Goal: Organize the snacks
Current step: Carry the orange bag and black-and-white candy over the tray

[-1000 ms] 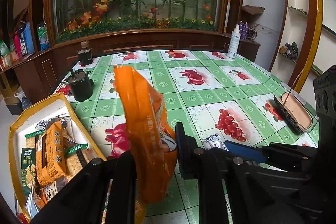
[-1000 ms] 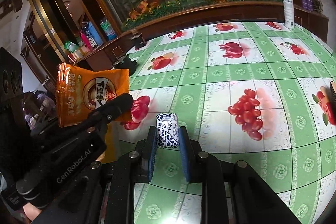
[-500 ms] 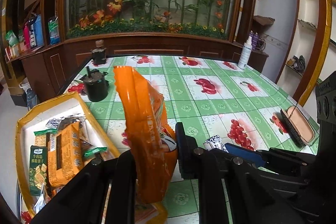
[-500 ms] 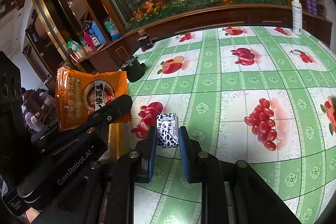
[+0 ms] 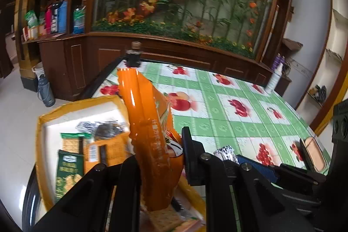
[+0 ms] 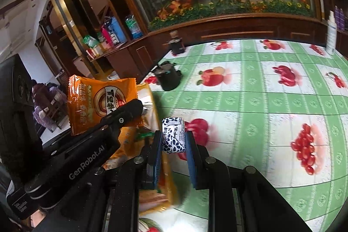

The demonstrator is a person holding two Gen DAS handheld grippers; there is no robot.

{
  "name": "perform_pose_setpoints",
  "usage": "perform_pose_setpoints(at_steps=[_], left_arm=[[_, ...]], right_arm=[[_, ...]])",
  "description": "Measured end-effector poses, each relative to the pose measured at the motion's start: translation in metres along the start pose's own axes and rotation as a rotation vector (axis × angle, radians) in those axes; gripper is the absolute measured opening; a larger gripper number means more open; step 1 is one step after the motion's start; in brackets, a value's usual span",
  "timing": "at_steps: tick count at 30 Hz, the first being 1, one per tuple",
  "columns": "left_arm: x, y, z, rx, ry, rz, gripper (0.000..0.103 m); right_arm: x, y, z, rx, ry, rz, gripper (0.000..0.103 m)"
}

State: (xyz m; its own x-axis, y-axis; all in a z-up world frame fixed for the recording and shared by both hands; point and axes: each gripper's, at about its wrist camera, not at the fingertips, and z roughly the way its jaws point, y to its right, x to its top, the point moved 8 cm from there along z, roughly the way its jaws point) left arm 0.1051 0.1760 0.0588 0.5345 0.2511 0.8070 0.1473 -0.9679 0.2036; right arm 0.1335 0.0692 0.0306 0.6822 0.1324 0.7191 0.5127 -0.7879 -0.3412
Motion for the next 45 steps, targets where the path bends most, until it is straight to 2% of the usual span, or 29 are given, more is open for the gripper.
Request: perform_pose_setpoints(at_steps=[6,13,17,24,28,35,45], left_arm=[[0.009,-0.045,-0.003,0.040,0.005,-0.091,0.016],[0.004,-0.120,0.005,0.135,-0.045,-0.229,0.016],[-0.002,-0.145,0.012,0.167,-0.080,-0.271,0.016],[-0.008,-0.146,0.021,0.200,-0.118,-0.247,0.016],[-0.011,-0.150,0.026,0.229,-0.138,-0.240,0.016],[-0.018,-0.160,0.034,0.271,-0.182,-0.241,0.016],[-0.022,-0.159,0.040,0.282,-0.208,-0.232,0.016]], right_arm=[[0.004,-0.023,0.015,0.021,-0.019,-0.031,0.023],[0.007,-0.052,0.037,0.046,-0.059,-0.093,0.023],[0.008,-0.069,0.052,0.060,-0.090,-0.122,0.023],[0.016,-0.091,0.083,0.075,-0.137,-0.139,0.023],[0.019,-0.097,0.100,0.054,-0.155,-0.162,0.023],[0.021,-0.093,0.121,0.030,-0.179,-0.147,0.023],[0.023,-0.090,0.138,0.014,-0.197,-0.142,0.023]])
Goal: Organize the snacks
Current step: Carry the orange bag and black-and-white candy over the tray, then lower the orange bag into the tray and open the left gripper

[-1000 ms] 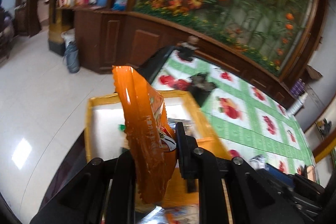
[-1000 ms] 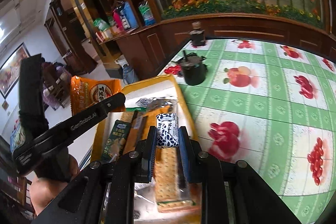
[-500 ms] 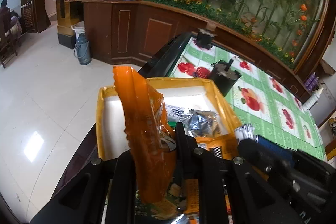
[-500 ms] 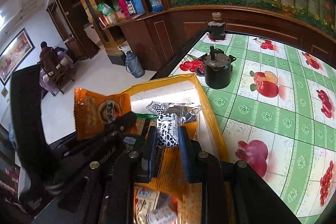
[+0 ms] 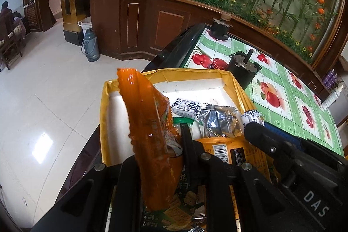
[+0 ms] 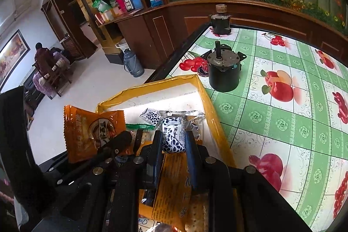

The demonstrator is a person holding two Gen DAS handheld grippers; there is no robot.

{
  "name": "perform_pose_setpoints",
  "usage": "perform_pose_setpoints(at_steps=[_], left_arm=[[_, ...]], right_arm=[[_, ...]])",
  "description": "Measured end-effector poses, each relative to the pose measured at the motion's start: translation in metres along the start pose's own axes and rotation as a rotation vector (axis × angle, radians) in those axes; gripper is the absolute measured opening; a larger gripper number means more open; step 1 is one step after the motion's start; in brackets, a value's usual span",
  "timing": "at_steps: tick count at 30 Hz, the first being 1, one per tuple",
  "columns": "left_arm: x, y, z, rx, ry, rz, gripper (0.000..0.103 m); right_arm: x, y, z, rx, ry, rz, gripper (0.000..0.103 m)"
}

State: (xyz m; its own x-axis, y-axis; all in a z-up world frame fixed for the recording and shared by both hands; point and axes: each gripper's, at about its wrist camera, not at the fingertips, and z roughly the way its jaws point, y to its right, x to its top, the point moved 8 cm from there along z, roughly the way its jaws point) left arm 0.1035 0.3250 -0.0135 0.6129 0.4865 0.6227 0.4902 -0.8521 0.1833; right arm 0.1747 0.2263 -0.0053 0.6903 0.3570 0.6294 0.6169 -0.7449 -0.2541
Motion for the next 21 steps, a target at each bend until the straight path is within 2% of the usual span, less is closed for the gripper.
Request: perform_pose_setpoints(at_steps=[21], left_arm=[[-0.001,-0.004,0.004,0.015,-0.011,-0.022,0.016]], right_arm=[[0.002,0.004,0.025,-0.012,-0.043,0.030,0.023]])
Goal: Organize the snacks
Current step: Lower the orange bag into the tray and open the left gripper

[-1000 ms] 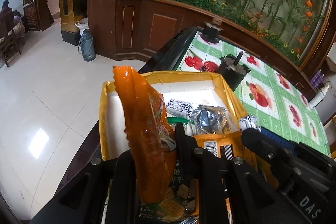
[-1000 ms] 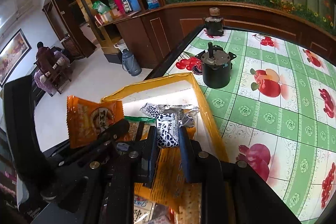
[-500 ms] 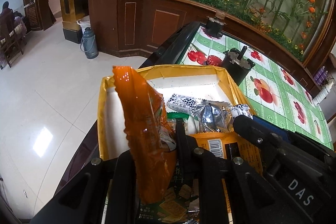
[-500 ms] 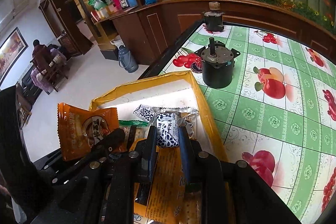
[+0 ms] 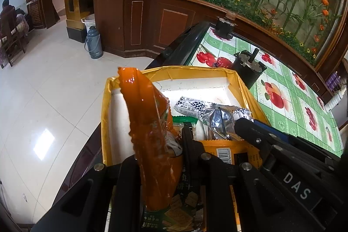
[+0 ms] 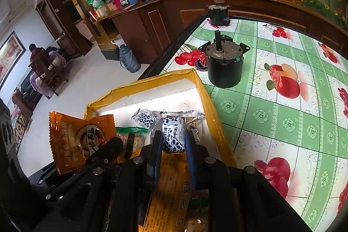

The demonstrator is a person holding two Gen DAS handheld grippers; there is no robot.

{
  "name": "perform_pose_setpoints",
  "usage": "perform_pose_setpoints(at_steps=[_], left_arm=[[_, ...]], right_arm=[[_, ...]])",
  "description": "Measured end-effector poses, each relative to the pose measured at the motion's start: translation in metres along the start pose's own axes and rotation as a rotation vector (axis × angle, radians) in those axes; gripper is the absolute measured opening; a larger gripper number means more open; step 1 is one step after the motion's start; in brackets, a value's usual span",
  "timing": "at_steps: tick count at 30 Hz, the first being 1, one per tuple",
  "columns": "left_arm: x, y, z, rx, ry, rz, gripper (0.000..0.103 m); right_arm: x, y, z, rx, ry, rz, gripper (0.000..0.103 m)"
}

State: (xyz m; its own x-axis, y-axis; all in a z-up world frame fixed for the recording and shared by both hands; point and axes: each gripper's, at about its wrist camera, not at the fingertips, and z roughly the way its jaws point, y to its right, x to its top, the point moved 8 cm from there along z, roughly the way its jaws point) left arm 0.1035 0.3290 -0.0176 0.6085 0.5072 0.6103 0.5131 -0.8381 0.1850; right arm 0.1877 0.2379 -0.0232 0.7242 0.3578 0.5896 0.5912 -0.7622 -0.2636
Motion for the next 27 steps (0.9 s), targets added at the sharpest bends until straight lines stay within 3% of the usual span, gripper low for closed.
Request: perform_pose_setpoints(at_steps=[27], left_arm=[[0.000,0.000,0.000,-0.004,0.000,-0.001,0.020]], right_arm=[[-0.001,0.001,0.013,0.014,-0.035,0.009,0.024]])
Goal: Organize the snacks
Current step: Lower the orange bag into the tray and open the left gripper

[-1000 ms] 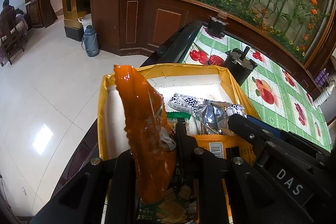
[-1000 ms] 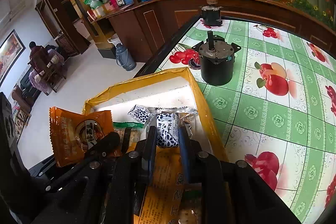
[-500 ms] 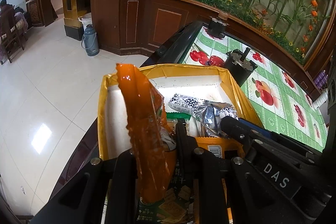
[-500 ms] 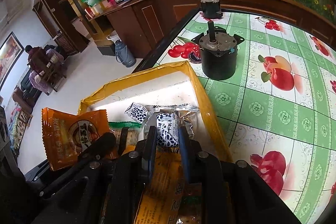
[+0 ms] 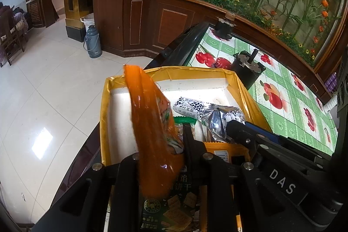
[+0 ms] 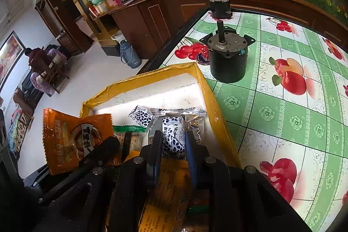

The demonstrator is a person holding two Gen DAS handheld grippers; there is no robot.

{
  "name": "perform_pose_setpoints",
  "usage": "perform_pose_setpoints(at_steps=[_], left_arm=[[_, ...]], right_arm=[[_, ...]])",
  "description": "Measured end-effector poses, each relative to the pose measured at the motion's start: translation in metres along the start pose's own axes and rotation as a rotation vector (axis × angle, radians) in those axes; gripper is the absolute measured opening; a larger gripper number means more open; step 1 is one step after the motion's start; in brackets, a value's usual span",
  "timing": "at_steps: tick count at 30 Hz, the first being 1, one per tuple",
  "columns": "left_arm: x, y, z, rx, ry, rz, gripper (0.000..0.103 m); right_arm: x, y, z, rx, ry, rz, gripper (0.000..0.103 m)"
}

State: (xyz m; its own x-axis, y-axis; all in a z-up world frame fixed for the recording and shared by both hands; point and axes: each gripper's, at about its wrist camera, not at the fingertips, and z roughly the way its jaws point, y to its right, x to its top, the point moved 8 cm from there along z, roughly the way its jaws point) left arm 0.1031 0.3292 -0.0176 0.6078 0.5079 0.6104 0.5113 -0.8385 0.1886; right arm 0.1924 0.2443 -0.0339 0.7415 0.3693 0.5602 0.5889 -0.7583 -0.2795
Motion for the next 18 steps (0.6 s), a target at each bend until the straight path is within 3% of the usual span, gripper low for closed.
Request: perform_pose_setpoints(at_steps=[4,18], left_arm=[[0.0001,-0.0005,0.0016,0.005,-0.005,-0.014,0.030],[0.0000,0.0019,0.0043,-0.001,-0.007,-0.016,0.035]], right_arm=[[0.0002,0.0020,0.0004,0.010,-0.003,0.010,0.024],[-0.0008,0.0050,-0.0045,0.024,0.000,0.022,0.025]])
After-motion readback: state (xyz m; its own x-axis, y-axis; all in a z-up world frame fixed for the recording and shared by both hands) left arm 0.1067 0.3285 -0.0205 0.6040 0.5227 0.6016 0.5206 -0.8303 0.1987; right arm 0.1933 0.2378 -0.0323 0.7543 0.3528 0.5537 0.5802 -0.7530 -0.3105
